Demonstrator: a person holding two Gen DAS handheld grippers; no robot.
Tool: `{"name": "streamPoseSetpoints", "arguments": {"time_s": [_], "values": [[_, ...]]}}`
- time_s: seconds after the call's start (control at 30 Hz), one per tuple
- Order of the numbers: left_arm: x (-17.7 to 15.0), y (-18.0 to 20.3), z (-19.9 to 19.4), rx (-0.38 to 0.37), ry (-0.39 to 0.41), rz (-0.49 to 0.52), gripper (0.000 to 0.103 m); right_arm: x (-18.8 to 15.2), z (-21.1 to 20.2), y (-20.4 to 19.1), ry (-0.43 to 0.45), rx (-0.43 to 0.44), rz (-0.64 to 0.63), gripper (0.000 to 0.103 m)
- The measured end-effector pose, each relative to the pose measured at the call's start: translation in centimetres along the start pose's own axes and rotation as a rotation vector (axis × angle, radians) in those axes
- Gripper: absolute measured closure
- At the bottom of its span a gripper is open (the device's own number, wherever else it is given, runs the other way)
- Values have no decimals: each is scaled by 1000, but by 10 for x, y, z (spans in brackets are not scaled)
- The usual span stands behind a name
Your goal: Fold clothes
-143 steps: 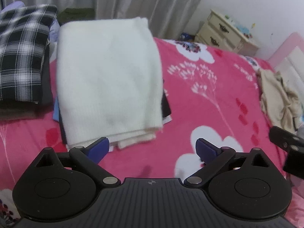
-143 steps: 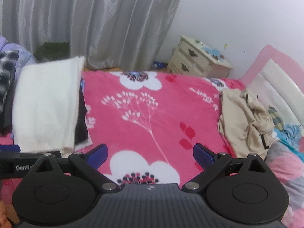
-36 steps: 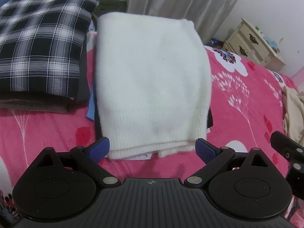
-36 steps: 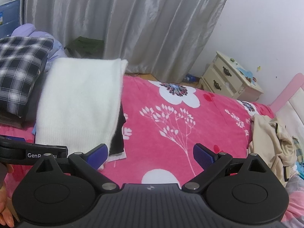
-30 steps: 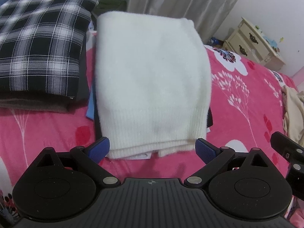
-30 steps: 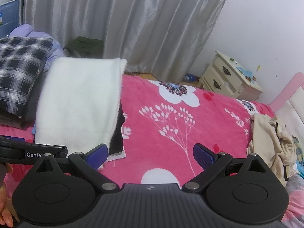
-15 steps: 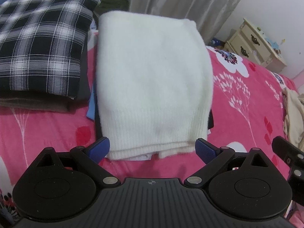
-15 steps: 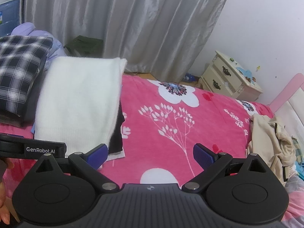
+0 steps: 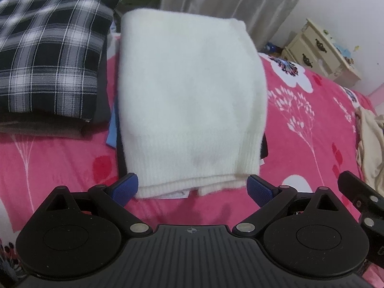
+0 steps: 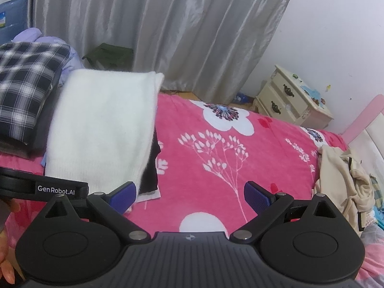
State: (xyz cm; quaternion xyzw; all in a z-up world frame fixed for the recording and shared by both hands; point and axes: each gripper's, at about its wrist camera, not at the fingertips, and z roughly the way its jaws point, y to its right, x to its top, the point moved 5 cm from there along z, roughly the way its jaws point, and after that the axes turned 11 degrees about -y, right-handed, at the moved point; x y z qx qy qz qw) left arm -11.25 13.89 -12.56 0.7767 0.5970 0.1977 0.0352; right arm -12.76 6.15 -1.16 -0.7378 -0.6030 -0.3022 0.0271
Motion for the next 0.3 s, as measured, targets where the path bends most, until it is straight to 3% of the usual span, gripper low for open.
{"name": "streamPoseSetpoints", "arguments": {"time_s": [0.3], "values": [[1, 2, 0, -5, 1, 5, 5, -1, -1, 2, 1, -3, 11, 4]]}}
